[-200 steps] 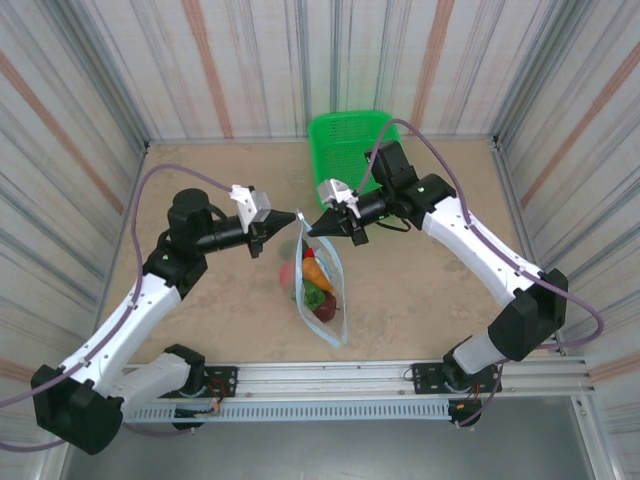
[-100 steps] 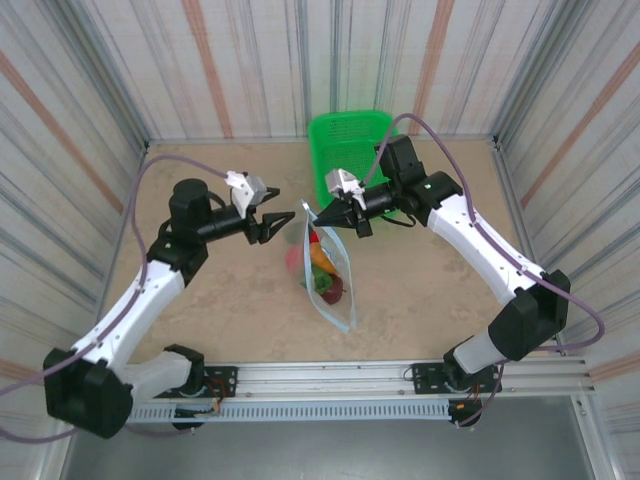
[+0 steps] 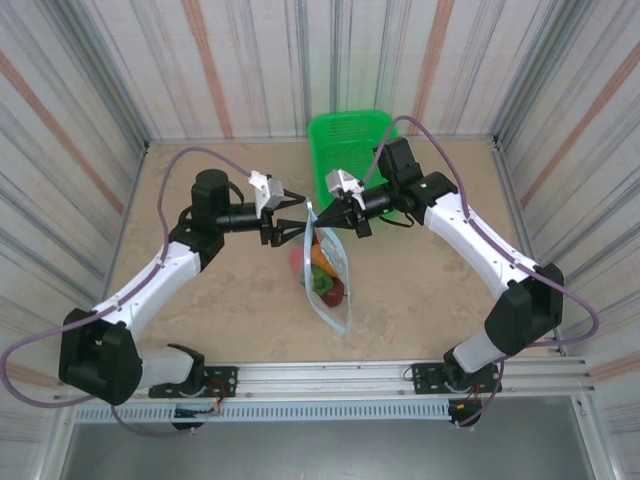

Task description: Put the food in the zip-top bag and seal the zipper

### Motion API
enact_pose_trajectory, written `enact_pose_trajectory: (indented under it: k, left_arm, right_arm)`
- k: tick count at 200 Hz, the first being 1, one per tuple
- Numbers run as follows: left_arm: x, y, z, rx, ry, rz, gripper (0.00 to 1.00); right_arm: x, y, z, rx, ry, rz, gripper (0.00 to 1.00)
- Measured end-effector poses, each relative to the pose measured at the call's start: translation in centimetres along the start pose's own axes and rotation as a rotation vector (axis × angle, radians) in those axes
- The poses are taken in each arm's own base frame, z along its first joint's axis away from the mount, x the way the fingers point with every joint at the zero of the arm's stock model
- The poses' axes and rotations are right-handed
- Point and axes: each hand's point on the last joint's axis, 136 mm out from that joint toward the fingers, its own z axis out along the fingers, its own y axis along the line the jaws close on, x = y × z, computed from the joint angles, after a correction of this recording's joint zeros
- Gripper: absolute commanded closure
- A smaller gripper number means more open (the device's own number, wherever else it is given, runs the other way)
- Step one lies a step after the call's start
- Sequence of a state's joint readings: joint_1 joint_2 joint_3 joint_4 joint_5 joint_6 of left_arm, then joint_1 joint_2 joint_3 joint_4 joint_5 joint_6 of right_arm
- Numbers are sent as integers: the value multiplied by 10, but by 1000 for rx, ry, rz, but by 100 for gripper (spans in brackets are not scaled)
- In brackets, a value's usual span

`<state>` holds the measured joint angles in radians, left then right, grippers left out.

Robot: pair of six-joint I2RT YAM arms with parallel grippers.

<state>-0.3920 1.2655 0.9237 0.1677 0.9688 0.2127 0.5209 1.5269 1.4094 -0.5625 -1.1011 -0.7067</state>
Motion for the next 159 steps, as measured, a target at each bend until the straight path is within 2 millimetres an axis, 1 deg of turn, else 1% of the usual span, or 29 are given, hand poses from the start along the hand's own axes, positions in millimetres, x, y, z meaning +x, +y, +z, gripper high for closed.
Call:
enact_pose_trajectory:
  k: [9, 30, 48, 67, 86, 98, 131, 159]
  left_arm:
    - [2, -2, 1, 7, 6, 3, 38]
    - [5, -5, 6, 37, 33, 2, 45]
    - [3, -5, 15, 73, 47, 5, 52]
    - [3, -6, 23, 103, 59, 9, 71]
    - [7, -10, 30, 125, 71, 15, 90]
    - [8, -11, 33, 134, 75, 17, 100]
    - [7, -7, 33, 97, 84, 35, 100]
    - [2, -1, 25, 11, 90, 66, 100]
  right_arm:
    - [7, 1, 2, -2, 2, 18, 100]
    - [21, 1, 3, -4, 3, 54, 100]
    - [25, -1, 0, 2, -5, 74, 100]
    - [27, -2, -6, 22, -13, 83, 100]
    - [26, -1, -8, 28, -18, 84, 100]
    - [24, -1, -9, 31, -20, 80, 100]
    - [24, -3, -11, 52, -22, 86, 100]
    - [24, -11, -15, 85, -19, 105, 100]
